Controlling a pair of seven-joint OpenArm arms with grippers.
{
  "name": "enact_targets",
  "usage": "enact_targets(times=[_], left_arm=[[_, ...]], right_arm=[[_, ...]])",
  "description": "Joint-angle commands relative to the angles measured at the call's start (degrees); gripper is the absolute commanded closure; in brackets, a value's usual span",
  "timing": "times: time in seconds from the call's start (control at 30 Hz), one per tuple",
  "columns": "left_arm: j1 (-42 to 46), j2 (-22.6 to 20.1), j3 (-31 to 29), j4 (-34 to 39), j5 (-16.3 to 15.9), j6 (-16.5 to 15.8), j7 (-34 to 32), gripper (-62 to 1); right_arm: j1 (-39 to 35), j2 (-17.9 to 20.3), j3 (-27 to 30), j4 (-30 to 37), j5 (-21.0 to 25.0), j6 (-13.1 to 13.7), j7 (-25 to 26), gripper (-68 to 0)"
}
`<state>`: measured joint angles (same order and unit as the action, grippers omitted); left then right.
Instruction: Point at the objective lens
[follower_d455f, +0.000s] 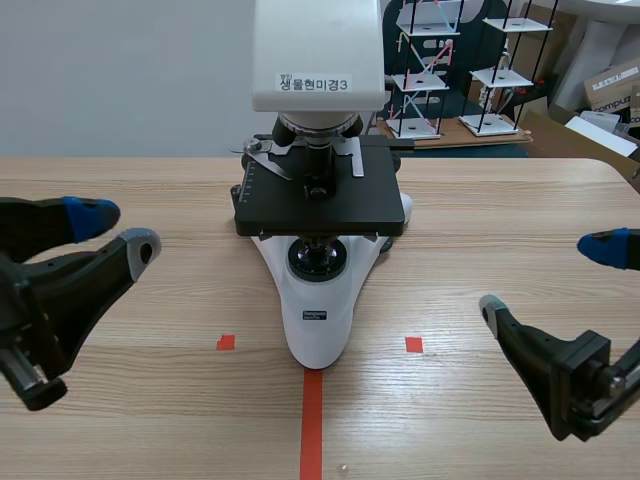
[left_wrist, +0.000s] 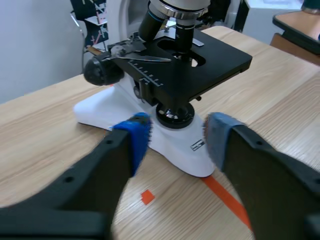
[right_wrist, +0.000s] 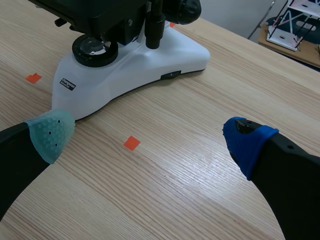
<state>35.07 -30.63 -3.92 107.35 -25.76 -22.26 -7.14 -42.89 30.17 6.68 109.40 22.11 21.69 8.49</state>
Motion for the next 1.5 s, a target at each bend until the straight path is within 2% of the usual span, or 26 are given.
enact_targets(times=[0.0,0.07,0.1,0.23,0.33,0.57,0.97,1.2,1.47], left_arm=[[-2.69,0.11,1.75,-1.49,-1.77,0.11,-0.81,-14.5],[-4.98,0.11,3.82,-3.02,-1.7,0.11,-0.83,-7.0],[-6.08,0.13,4.72,-3.65,-1.7,0.11,-0.9,-5.4],[-9.88,0.15,7.78,-5.9,-1.75,0.59,-3.56,-5.2],[-12.66,0.37,9.97,-8.37,-1.75,1.18,-6.38,-2.5],[-18.82,0.66,15.39,-12.44,-1.7,1.33,-8.76,-2.5],[-24.7,4.98,20.11,-15.8,-1.01,2.71,-9.18,-2.5],[-27.1,7.65,21.11,-18.56,1.49,2.91,-9.35,-2.5],[-29.24,8.66,23.12,-19.56,2.97,3.72,-9.29,-2.5]], right_arm=[[0.02,0.61,0.44,0.79,0.44,-0.2,0.63,-67.9],[0.02,0.61,0.44,0.79,0.44,-0.2,0.63,-67.9],[0.02,0.61,0.44,0.79,0.44,-0.2,0.63,-67.9],[0.02,0.61,0.44,0.79,0.44,-0.2,0.63,-67.9],[0.02,0.61,0.44,0.79,0.44,-0.2,0.63,-67.9],[0.02,0.61,0.44,0.79,0.44,-0.2,0.63,-67.9],[0.02,0.61,0.44,0.79,0.44,-0.2,0.63,-67.9],[0.02,0.61,0.44,0.79,0.44,-0.2,0.63,-67.9],[0.02,0.61,0.44,0.79,0.44,-0.2,0.63,-67.9]])
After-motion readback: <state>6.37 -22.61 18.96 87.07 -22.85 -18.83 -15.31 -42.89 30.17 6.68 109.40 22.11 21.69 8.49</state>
